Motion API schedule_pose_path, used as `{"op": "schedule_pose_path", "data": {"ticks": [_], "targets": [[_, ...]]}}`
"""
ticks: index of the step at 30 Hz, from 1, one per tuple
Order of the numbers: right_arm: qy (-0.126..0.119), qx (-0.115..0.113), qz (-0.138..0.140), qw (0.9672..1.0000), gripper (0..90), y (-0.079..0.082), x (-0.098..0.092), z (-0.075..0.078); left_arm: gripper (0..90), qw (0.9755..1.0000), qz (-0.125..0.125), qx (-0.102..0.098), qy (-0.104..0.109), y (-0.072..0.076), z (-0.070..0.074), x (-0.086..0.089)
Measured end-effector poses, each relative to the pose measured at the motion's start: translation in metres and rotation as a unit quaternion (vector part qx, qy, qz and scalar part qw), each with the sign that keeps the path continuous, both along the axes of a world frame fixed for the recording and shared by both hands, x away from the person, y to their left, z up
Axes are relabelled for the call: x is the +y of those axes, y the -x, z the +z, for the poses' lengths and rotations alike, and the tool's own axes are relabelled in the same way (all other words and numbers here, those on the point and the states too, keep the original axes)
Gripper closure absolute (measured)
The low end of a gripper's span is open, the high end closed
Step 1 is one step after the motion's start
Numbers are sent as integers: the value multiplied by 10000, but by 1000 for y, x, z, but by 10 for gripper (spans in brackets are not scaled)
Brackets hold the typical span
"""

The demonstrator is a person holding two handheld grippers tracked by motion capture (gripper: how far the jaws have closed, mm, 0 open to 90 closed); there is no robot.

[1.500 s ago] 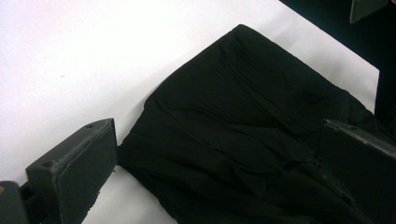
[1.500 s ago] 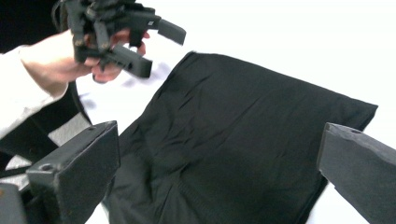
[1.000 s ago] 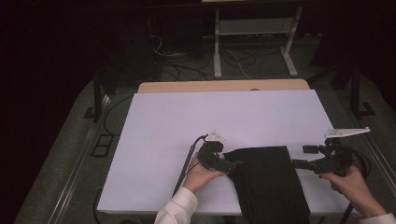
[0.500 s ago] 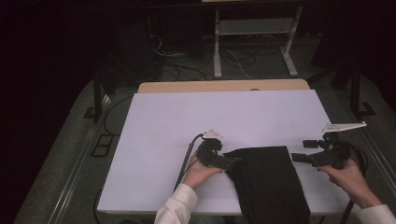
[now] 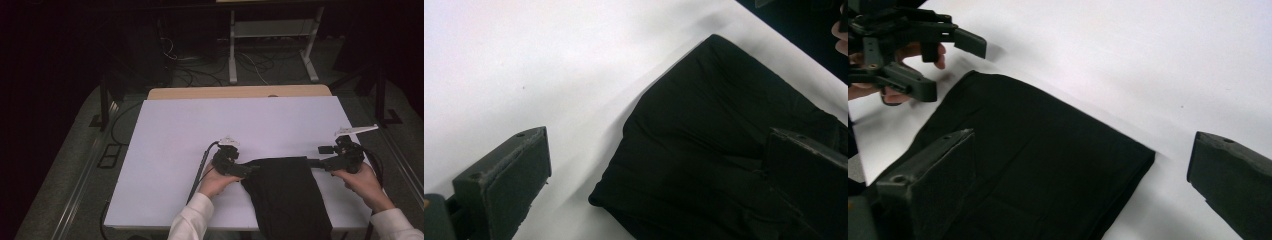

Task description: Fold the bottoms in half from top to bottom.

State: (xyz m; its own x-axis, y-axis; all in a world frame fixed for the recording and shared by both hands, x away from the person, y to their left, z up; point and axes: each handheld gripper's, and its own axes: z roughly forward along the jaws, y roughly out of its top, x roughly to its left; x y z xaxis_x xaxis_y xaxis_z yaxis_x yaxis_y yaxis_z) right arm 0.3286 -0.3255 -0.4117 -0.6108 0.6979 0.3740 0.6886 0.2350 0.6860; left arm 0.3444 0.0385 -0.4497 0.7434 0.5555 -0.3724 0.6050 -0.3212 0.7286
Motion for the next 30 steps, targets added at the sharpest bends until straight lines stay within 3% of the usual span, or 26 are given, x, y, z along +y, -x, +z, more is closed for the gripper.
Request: {"op": "schedule_pose_path", "data": {"ticks": [6,13,18,22,27,30], "targets": [[-14,53,60,10000,129,-9,-1,-7,60,9998,4,213,37,-5,-6,2],[19,168,61,9998,166,-20,-3,-16,138,9997,-38,224,55,-8,-9,2],[-1,263,96,9996,253,-28,-4,-23,184,9996,-49,286,71,-10,-8,3],[-87,286,183,9994,342,-32,-5,-28,284,9995,-184,262,29,-8,-8,2],[-17,391,225,9990,440,-37,-5,-35,448,9993,-330,171,-65,-6,-9,-2],[-29,452,296,9985,556,-38,-5,-39,535,9987,-448,214,-85,-7,-8,-3]]}}
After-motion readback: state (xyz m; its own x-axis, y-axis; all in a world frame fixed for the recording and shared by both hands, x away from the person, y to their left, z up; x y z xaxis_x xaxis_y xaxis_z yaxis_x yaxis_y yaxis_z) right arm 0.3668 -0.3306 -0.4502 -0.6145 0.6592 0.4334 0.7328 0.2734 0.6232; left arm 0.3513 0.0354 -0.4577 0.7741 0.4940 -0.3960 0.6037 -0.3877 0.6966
